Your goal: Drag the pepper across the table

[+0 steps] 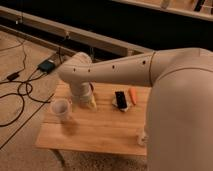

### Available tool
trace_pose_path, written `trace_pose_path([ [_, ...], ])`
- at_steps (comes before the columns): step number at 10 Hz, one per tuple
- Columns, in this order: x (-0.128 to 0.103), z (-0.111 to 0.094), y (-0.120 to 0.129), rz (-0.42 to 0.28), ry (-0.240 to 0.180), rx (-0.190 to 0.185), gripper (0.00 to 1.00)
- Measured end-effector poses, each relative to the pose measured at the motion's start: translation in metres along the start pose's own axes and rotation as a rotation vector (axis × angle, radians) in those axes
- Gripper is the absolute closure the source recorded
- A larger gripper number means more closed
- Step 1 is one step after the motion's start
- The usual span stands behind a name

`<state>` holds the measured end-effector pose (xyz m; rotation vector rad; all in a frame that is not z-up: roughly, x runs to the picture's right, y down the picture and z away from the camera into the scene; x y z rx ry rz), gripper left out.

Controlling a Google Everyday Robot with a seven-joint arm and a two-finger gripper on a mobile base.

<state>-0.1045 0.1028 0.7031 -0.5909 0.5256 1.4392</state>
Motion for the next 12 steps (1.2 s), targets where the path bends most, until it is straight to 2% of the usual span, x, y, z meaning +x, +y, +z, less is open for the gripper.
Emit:
trace_pose_path([
  [1, -0.004, 0.001, -0.002, -0.007, 0.0, -0.001, 0.35],
  [3, -0.031, 0.005, -0.024, -0.012, -0.02, 0.018, 0.35],
  [4, -0.05, 0.005, -0.037, -0.014, -0.042, 0.026, 0.35],
  [5, -0.079, 0.005, -0.059, -0.011, -0.072, 0.045, 0.35],
  [6, -0.096, 0.005, -0.073, -0.009, -0.086, 0.059, 0.35],
  [8, -0.143, 0.012, -0.113, -0.017, -0.103, 0.117, 0.35],
  [9, -0.164, 0.016, -0.125, -0.029, -0.113, 0.129, 0.35],
  [12, -0.222, 0.035, -0.161, -0.019, -0.134, 0.113, 0.35],
])
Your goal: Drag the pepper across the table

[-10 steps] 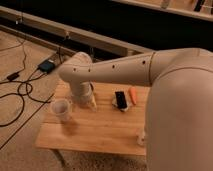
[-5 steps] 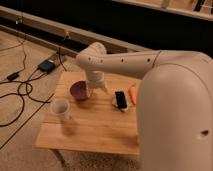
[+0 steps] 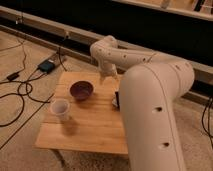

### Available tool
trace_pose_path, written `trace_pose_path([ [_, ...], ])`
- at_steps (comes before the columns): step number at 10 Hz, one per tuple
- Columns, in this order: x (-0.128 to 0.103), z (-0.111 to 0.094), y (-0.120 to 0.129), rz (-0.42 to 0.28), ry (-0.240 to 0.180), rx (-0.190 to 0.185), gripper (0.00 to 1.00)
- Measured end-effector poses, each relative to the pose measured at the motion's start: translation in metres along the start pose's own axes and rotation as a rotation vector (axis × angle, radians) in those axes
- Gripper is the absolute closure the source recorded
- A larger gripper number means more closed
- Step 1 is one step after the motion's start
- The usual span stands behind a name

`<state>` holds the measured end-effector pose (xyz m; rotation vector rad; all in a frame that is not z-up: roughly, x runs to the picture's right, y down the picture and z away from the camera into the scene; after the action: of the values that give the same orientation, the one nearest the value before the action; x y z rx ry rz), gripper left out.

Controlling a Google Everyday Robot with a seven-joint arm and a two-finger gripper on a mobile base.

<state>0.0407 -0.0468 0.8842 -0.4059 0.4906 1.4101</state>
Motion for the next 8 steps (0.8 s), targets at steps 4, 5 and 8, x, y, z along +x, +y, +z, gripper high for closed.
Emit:
trace_pose_path([
  [4, -0.034, 0.035, -0.028, 0.048, 0.015, -0.038, 0.35],
  [5, -0.039, 0.045, -0.036, 0.068, 0.023, -0.044, 0.35],
  [8, -0.045, 0.067, -0.061, 0.138, 0.047, -0.065, 0.35],
])
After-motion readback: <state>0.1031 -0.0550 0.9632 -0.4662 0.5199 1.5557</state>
